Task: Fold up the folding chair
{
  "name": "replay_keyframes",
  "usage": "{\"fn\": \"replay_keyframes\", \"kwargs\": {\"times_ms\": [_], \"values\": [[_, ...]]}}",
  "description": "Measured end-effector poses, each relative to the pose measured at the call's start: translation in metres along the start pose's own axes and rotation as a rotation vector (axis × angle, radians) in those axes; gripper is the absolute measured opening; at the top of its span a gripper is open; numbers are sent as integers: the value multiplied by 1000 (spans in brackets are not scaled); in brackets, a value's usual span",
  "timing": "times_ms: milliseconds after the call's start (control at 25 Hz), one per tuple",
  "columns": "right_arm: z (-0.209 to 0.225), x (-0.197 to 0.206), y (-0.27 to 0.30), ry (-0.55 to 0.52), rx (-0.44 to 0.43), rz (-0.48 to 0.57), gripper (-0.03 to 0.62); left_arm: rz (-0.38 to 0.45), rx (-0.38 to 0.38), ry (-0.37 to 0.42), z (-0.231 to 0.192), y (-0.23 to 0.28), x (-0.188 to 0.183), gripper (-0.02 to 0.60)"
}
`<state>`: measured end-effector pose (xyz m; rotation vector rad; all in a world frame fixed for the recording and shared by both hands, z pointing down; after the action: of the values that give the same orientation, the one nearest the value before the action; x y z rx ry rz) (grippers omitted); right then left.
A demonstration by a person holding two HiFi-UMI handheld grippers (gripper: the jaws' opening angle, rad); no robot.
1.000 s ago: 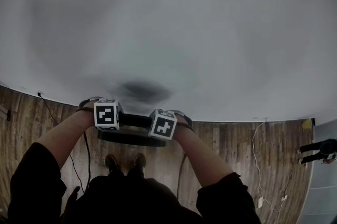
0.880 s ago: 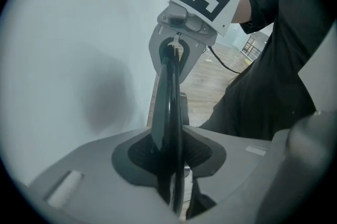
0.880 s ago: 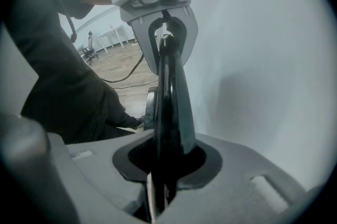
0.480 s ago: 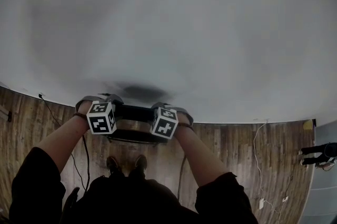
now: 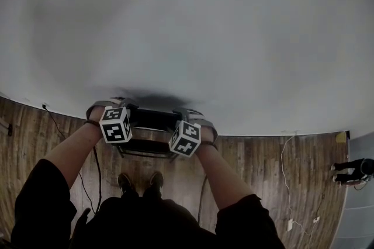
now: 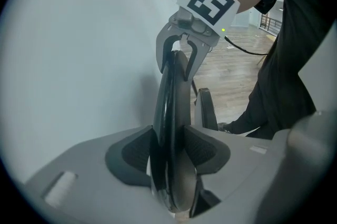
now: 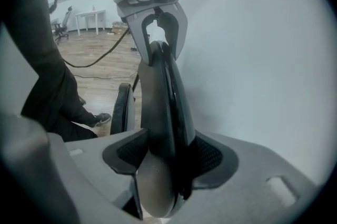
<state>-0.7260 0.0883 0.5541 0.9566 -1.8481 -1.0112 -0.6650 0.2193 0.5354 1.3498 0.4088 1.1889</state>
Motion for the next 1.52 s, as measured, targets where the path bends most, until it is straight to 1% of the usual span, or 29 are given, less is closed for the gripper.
{"fn": "replay_keyframes", "kwargs": {"times_ms": [200,280,400,480,600,680,880,1080,1360,1520], "values": [[-4,3,-2,-80,212,-11,274,6,6,7,-6,3,1,186],[-6,4,-2,-89,274,-17,282,7,4,6,-7,4,1,186],[-6,4,1,-89,333,-27,287,5,-8,5,-9,5,0,189],[-3,4,2,-87,350,-31,291,6,-38,4,-11,6,0,190],[7,4,6,-77,353,-38,293,6,-113,5,-16,8,0,212],[12,4,9,-72,351,-35,293,1,-149,7,-20,11,1,215],[17,4,14,-76,353,-37,296,-23,-228,49,-21,11,1,221],[24,3,15,-66,379,-56,299,-43,-263,67,-25,8,-2,194],[29,0,21,-53,424,-86,307,-68,-285,57,-33,13,0,193],[29,0,21,-58,478,-92,310,-80,-319,49,-33,15,0,193]]}}
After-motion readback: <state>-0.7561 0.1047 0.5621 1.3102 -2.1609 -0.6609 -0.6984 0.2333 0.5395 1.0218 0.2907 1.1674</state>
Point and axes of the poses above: the fingertips, and each gripper's own axes: y forward along the fingers, z to its right, x out of its underside, the point moved 6 cm from there along -y, backward along the fingers, and after that the axes turned 4 degrees about -z, right-handed, at the moved point
